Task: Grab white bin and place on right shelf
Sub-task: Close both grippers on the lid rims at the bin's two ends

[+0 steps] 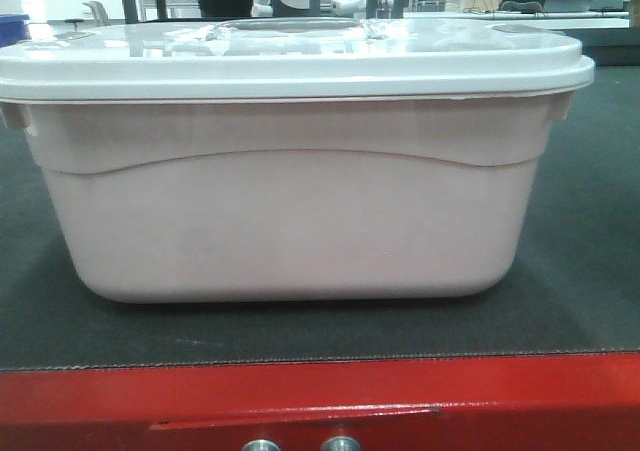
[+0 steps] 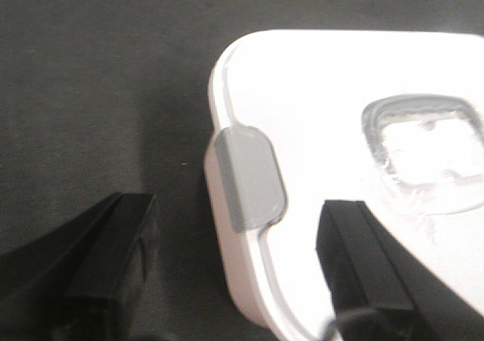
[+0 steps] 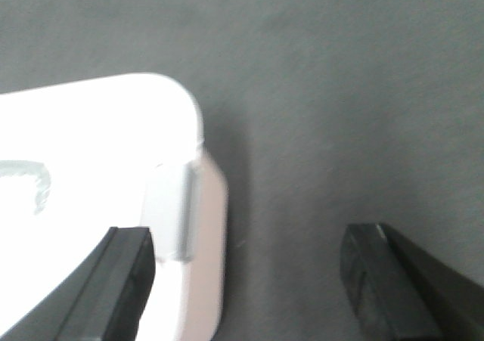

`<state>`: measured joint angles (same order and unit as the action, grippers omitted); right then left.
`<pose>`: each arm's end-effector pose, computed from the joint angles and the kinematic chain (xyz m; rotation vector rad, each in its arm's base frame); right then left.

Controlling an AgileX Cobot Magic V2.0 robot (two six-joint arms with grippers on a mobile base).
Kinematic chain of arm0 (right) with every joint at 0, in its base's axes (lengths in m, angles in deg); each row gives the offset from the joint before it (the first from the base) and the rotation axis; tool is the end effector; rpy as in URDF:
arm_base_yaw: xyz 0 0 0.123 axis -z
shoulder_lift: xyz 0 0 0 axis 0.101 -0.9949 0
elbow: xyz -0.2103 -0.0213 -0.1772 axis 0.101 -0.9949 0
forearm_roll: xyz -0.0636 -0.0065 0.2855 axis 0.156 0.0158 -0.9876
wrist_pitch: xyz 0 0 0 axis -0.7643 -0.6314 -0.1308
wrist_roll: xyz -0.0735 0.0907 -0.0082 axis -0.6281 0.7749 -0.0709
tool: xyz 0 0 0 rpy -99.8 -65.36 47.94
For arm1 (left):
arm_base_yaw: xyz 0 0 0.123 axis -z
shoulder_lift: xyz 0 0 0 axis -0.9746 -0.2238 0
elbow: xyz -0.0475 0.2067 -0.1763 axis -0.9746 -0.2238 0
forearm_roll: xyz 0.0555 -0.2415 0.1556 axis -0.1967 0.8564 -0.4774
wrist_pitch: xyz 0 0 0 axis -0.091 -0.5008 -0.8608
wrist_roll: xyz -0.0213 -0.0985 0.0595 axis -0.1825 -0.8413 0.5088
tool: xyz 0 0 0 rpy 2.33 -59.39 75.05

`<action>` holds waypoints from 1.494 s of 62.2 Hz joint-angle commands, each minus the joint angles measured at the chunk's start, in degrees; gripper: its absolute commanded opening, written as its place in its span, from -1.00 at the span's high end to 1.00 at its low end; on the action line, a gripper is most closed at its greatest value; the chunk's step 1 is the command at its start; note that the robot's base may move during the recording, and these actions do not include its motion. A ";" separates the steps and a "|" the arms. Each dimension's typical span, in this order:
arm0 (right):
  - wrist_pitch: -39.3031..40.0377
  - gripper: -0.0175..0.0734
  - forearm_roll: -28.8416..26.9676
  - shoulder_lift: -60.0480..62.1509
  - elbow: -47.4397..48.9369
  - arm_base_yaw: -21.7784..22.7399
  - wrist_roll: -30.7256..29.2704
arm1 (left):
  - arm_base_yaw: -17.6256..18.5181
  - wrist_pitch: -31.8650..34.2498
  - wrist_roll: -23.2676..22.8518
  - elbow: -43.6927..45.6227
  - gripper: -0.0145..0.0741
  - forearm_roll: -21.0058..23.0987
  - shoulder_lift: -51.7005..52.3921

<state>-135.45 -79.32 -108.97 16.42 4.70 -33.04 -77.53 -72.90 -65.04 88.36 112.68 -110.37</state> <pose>0.2775 0.0381 0.3631 0.1134 2.2333 0.4691 0.2787 -0.0490 0.3683 0.2208 2.2081 -0.5092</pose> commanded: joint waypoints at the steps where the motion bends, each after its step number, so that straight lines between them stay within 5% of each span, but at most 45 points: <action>1: -2.15 -0.71 -7.82 -2.45 4.97 1.66 -5.71 | -4.93 -2.07 8.21 2.96 -0.14 11.98 -2.04; 16: -13.39 -0.71 -30.06 -10.43 6.14 12.28 -23.78 | -14.99 -17.68 22.17 3.11 -0.14 34.52 -13.08; 32: -30.17 -0.71 -48.00 -21.63 6.14 20.30 -38.66 | -15.87 -24.48 25.20 3.11 -0.14 39.47 -23.95; 48: -30.10 -0.71 -49.79 -29.68 6.14 19.21 -41.41 | -15.14 -24.48 26.15 3.11 -0.14 41.07 -29.84; 74: -30.10 -0.71 -54.19 -34.85 6.14 13.49 -43.61 | -7.94 -24.48 27.08 3.11 -0.14 45.71 -34.19; 93: -30.10 -0.71 -55.27 -34.85 6.14 12.25 -44.42 | -7.34 -24.48 27.38 3.11 -0.14 48.12 -34.19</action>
<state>-157.01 -129.74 -146.20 20.70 16.96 -76.35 -85.02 -89.79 -38.07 89.88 155.69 -146.89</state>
